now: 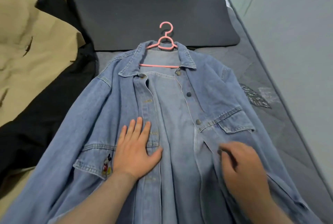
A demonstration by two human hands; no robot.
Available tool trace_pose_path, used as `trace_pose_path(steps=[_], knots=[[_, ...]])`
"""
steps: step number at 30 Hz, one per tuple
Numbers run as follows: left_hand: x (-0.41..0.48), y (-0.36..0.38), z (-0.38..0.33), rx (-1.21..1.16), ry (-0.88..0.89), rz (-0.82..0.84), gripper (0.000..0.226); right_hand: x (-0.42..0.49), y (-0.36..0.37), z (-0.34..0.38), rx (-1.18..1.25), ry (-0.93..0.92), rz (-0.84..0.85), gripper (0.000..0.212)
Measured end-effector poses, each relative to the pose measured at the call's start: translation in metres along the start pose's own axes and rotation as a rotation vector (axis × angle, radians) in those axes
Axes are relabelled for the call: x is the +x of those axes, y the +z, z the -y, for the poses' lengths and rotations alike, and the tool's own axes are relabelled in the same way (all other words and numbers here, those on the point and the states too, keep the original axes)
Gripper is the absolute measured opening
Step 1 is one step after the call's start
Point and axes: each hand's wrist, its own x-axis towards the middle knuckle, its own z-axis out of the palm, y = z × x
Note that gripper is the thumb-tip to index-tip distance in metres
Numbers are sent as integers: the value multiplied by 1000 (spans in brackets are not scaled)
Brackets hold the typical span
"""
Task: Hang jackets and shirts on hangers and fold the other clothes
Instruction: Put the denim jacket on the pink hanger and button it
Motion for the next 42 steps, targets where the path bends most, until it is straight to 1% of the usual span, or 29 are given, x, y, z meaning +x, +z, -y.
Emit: trace_pose_path(steps=[1,3,5,6,7,8,11,12,15,16,18,20,22,24,25,26,28,29,30,31,32,33,34,35,36,38,39,41,42], knots=[[-1,-2,0,-5,-2,-16,89,-33,-3,-13,-65,21,-17,34],[-4,-9,-3,-24,14,-41,89,-88,1,-36,-231,55,37,45],[-18,-12,-7,-76,14,-57,90,-125,2,-42,-305,44,66,48],[-33,-11,-10,-111,1,-46,91,-134,1,-43,-322,20,84,46],[-54,-8,-12,-139,-11,-21,92,-139,0,-45,-338,12,95,44],[-80,-4,-13,-160,-20,11,94,-139,-3,-47,-326,47,109,41],[-168,7,-15,-129,14,83,100,-123,-15,-43,-202,214,140,32],[-191,10,-15,-114,20,105,102,-116,-18,-41,-233,227,178,34],[-229,16,-16,-118,12,119,112,-102,-23,-37,-428,164,325,51],[-235,16,-16,-120,25,127,115,-99,-27,-35,-420,178,366,51],[-249,17,-15,-129,88,120,116,-93,-37,-30,-301,253,404,47],[-261,20,-10,-163,145,101,105,-89,-52,-20,-174,295,328,40],[-267,22,-5,-229,162,24,77,-92,-59,1,-106,248,249,25],[-269,22,-2,-323,177,-100,37,-101,-50,31,-82,167,306,11],[-269,20,-2,-377,159,-132,27,-106,-39,47,-57,141,371,9],[-268,19,-1,-423,131,-144,26,-111,-26,59,-1,121,448,14],[-268,17,-1,-464,62,-136,20,-121,-1,70,84,115,619,33],[-268,16,-2,-462,40,-115,18,-128,7,70,59,96,655,40],[-269,17,-3,-440,28,-93,18,-134,11,65,-14,56,577,41],[-269,18,-4,-398,19,-75,23,-140,10,60,-139,9,417,40],[-268,18,-5,-349,16,-55,30,-145,6,54,-246,14,270,43],[-269,19,-7,-303,18,-35,38,-148,-2,48,-312,89,168,49],[-268,19,-8,-261,27,-28,44,-151,-9,43,-307,205,156,58],[-268,19,-10,-228,42,-35,49,-154,-14,36,-246,317,198,65],[-267,20,-11,-201,60,-52,51,-159,-15,27,-155,366,268,70],[-267,22,-10,-182,89,-86,52,-170,-16,16,-71,294,381,78],[-267,23,-8,-191,101,-100,51,-176,-16,14,-10,252,406,83],[-267,26,-3,-229,134,-108,46,-184,-15,10,188,297,455,93],[-267,25,0,-248,147,-104,44,-185,-15,7,285,327,454,94]])
